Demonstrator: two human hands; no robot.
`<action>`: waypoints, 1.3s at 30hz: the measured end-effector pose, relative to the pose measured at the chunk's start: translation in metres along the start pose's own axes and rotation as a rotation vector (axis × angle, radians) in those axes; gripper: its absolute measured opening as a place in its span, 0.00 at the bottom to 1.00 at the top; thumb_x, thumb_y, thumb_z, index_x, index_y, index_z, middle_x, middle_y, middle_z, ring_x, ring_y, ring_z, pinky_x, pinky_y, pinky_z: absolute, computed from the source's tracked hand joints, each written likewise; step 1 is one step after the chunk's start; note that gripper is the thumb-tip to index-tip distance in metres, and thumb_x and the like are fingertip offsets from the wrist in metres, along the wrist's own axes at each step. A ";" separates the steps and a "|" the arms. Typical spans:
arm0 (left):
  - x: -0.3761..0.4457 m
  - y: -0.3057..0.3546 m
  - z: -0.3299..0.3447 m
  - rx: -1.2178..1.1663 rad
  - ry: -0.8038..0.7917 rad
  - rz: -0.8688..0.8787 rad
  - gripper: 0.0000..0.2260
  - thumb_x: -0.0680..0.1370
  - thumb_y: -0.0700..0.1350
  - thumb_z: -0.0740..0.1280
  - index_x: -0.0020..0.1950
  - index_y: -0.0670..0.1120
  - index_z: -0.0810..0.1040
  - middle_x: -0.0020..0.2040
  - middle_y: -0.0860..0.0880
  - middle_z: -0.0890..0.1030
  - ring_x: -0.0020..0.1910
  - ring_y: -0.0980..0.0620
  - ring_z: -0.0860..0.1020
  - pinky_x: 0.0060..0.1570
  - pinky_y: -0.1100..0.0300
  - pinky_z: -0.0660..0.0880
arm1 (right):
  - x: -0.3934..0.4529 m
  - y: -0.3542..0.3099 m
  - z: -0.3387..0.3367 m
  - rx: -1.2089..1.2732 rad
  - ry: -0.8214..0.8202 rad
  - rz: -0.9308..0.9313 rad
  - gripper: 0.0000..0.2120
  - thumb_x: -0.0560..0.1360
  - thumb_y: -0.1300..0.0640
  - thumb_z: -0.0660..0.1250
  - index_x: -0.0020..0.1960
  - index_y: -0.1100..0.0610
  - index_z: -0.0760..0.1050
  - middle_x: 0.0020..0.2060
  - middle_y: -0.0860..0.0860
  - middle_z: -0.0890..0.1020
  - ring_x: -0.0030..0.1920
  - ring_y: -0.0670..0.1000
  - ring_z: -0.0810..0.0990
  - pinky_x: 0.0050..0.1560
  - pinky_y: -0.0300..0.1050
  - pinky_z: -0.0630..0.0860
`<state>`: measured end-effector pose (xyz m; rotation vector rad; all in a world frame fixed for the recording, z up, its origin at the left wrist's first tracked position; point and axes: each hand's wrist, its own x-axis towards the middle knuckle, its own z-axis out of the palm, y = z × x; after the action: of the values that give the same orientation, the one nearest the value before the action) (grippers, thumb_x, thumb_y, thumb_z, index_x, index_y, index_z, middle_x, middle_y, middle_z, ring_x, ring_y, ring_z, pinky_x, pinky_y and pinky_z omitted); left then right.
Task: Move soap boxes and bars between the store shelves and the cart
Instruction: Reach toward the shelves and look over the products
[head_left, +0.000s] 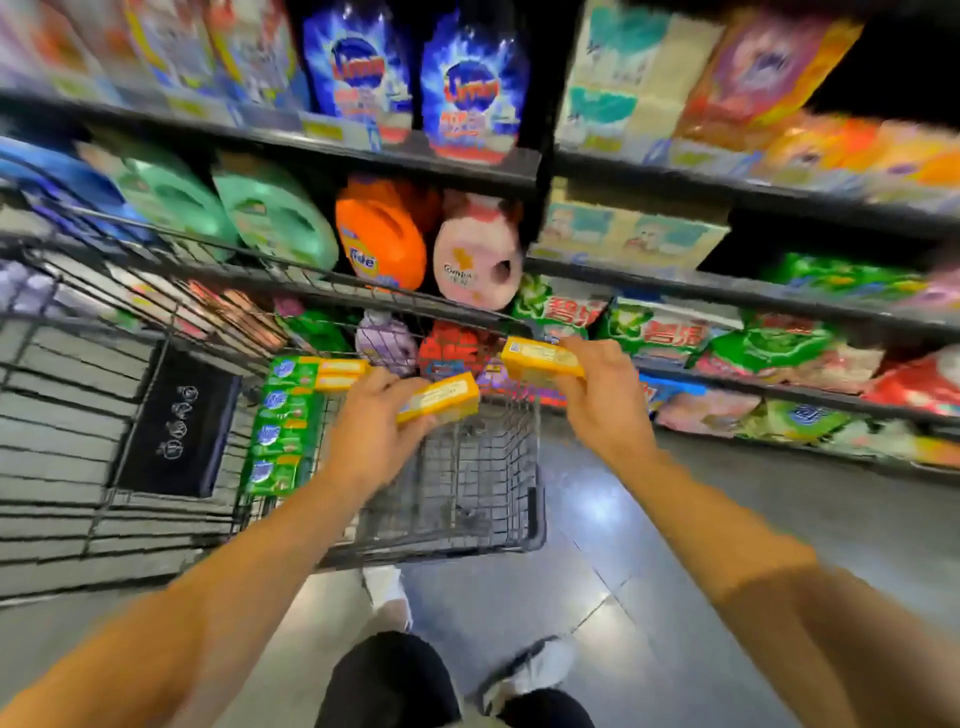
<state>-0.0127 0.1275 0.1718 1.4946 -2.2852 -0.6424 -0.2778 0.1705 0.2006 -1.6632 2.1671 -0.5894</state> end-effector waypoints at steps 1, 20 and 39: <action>0.000 0.021 -0.002 -0.017 0.015 0.005 0.20 0.73 0.46 0.75 0.64 0.42 0.79 0.48 0.46 0.72 0.50 0.42 0.73 0.47 0.56 0.68 | -0.007 0.010 -0.019 0.009 0.031 -0.008 0.20 0.76 0.62 0.70 0.68 0.60 0.75 0.56 0.61 0.76 0.57 0.65 0.74 0.58 0.54 0.70; 0.066 0.288 -0.059 -0.036 0.279 0.251 0.18 0.76 0.47 0.72 0.65 0.44 0.79 0.50 0.44 0.75 0.51 0.47 0.73 0.45 0.65 0.59 | -0.075 0.096 -0.303 0.068 0.445 0.006 0.20 0.81 0.59 0.63 0.72 0.54 0.70 0.64 0.53 0.74 0.64 0.55 0.73 0.60 0.46 0.69; 0.234 0.335 -0.135 -0.178 0.525 0.340 0.18 0.77 0.44 0.71 0.67 0.44 0.78 0.55 0.42 0.75 0.58 0.45 0.73 0.57 0.60 0.65 | 0.048 0.055 -0.375 0.123 0.566 -0.083 0.19 0.82 0.57 0.63 0.72 0.50 0.69 0.60 0.44 0.74 0.60 0.46 0.74 0.59 0.40 0.70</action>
<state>-0.2937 0.0029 0.4738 1.0071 -1.9430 -0.2987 -0.5254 0.1798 0.4908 -1.6686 2.3658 -1.3233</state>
